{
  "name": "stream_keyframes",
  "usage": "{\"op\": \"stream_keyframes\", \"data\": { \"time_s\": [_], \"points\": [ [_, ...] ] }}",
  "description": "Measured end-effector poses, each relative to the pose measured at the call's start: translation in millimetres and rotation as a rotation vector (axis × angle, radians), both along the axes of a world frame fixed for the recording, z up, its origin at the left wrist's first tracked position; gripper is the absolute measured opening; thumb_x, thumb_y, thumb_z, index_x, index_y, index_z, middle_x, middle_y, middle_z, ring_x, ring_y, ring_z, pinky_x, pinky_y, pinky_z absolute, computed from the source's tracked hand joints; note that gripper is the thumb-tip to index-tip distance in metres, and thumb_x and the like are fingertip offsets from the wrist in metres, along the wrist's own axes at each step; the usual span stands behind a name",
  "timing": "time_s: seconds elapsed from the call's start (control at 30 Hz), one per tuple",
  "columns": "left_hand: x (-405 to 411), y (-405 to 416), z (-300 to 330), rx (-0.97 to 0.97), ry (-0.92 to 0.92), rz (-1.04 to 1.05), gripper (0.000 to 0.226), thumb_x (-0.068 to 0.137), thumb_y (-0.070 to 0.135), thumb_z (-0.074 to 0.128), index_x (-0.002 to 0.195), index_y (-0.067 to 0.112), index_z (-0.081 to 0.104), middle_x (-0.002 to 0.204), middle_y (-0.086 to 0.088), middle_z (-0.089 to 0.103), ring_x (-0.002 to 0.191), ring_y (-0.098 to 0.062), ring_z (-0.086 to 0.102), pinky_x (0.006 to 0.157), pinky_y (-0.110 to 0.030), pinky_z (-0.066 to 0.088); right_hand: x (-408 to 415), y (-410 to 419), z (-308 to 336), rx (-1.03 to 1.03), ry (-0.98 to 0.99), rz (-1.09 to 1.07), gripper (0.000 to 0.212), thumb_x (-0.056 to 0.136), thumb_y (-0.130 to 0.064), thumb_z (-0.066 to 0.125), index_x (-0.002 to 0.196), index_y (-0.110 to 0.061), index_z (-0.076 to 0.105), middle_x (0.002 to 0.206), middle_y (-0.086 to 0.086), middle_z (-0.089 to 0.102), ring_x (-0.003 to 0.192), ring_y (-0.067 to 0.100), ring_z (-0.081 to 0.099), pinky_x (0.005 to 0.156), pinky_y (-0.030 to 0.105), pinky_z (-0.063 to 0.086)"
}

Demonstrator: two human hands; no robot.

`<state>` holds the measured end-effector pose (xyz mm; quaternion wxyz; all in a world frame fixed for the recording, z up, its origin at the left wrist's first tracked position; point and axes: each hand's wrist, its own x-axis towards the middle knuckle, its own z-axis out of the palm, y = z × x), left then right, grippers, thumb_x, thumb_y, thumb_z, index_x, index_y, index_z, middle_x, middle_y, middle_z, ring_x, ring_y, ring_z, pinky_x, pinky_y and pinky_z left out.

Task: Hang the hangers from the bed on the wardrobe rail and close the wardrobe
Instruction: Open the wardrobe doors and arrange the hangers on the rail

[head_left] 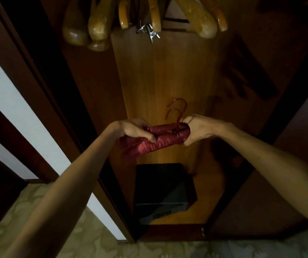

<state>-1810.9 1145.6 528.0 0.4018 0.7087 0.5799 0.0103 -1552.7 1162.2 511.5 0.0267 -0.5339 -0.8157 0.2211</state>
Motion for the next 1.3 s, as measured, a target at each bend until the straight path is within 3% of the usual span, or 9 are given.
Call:
{"op": "stream_keyframes", "data": {
  "time_s": [0.2,0.4,0.57,0.67,0.77,0.9,1.07,1.23,1.3],
  "points": [
    [24.6,-21.8,-54.8,0.896,-0.079,0.484,0.027,0.091,0.036,0.07,0.109,0.016,0.068,0.105,0.006,0.063,0.102,-0.014,0.063,0.085,-0.029,0.056,-7.1,-7.8,-19.2,0.004,0.12,-0.174,0.032,0.068,-0.028,0.085,0.085,-0.017,0.061,0.083,0.0,0.067,0.072,0.017,0.066,0.054,0.022,0.042],
    [79.3,-40.2,-68.0,0.078,-0.503,0.53,0.06,0.093,0.07,0.047,0.112,0.017,0.07,0.1,0.002,0.072,0.073,-0.015,0.066,0.062,-0.026,0.056,-29.9,-31.7,-34.9,0.148,0.247,-0.392,0.033,0.077,-0.041,0.072,0.093,-0.019,0.053,0.084,-0.003,0.058,0.078,0.02,0.058,0.064,0.029,0.044],
    [81.2,-43.3,-70.3,-0.001,-0.702,0.508,0.05,0.088,0.064,0.063,0.112,0.021,0.068,0.085,0.004,0.063,0.066,-0.009,0.055,0.061,-0.023,0.045,-10.9,-48.6,-35.0,-0.34,0.601,-0.251,0.069,0.073,-0.05,0.074,0.135,-0.035,0.048,0.121,-0.008,0.066,0.112,0.012,0.064,0.098,0.037,0.053],
    [75.5,-46.0,-68.2,-0.088,-0.789,0.408,0.039,0.086,0.055,0.072,0.101,0.019,0.067,0.074,0.005,0.056,0.057,-0.006,0.046,0.056,-0.021,0.039,11.0,-56.3,-36.1,-0.5,0.805,-0.227,0.053,0.089,-0.04,0.072,0.136,-0.041,0.048,0.131,-0.009,0.064,0.119,0.007,0.062,0.102,0.033,0.051],
    [78.7,-50.1,-64.6,-0.165,-0.865,0.372,0.03,0.087,0.046,0.075,0.097,0.02,0.065,0.073,0.007,0.054,0.058,-0.006,0.042,0.055,-0.02,0.037,30.9,-57.9,-39.6,-0.457,0.89,-0.283,0.052,0.084,-0.04,0.077,0.134,-0.037,0.06,0.116,-0.005,0.07,0.103,0.011,0.068,0.088,0.033,0.054],
    [92.4,-49.2,-53.2,-0.243,-0.948,0.413,0.015,0.091,0.032,0.072,0.091,0.02,0.063,0.072,0.004,0.048,0.055,-0.006,0.038,0.054,-0.022,0.03,56.3,-59.2,-20.1,-0.443,1.024,-0.343,0.017,0.081,-0.033,0.078,0.092,-0.021,0.075,0.081,0.005,0.061,0.064,0.014,0.056,0.059,0.028,0.04],
    [137.9,-39.9,-20.2,-0.295,-0.987,0.404,0.023,0.089,0.034,0.074,0.103,0.02,0.062,0.067,0.008,0.048,0.05,-0.004,0.034,0.056,-0.021,0.027,86.3,-54.7,10.5,-0.347,1.034,-0.551,0.038,0.059,-0.044,0.081,0.081,-0.014,0.074,0.075,0.003,0.062,0.056,0.014,0.056,0.059,0.03,0.04],
    [189.8,-30.0,32.4,-0.299,-1.082,0.342,0.027,0.091,0.03,0.072,0.114,0.02,0.063,0.094,0.002,0.055,0.046,0.0,0.038,0.049,-0.016,0.028,120.9,-56.1,43.5,-0.238,1.083,-0.631,0.028,0.076,-0.037,0.074,0.094,-0.016,0.082,0.094,0.01,0.078,0.085,0.029,0.073,0.084,0.041,0.054],
    [208.3,-23.1,52.6,-0.277,-1.122,0.312,0.03,0.091,0.029,0.072,0.118,0.02,0.062,0.106,-0.002,0.052,0.045,0.0,0.038,0.048,-0.015,0.029,129.8,-56.1,61.2,-0.186,1.076,-0.649,0.031,0.081,-0.035,0.07,0.1,-0.013,0.079,0.092,0.009,0.076,0.081,0.026,0.071,0.077,0.035,0.053]
  ]
}}
